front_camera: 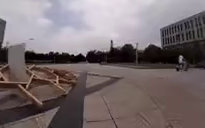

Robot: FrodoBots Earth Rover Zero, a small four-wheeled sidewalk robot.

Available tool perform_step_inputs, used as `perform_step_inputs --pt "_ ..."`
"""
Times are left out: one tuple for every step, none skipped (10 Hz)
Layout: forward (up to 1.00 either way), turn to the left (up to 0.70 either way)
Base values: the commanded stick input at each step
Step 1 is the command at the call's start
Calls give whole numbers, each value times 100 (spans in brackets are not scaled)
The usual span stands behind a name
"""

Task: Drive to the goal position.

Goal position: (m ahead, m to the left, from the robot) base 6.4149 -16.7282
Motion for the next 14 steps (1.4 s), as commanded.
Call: perform_step_inputs --pt "70 0" --pt "64 0" --pt "49 0" --pt "4 0" --pt "0 0" --pt "0 0" --pt "0 0" --pt "0 0" --pt "0 0" --pt "0 0" --pt "0 0" --pt "0 0" --pt "0 0" --pt "10 0"
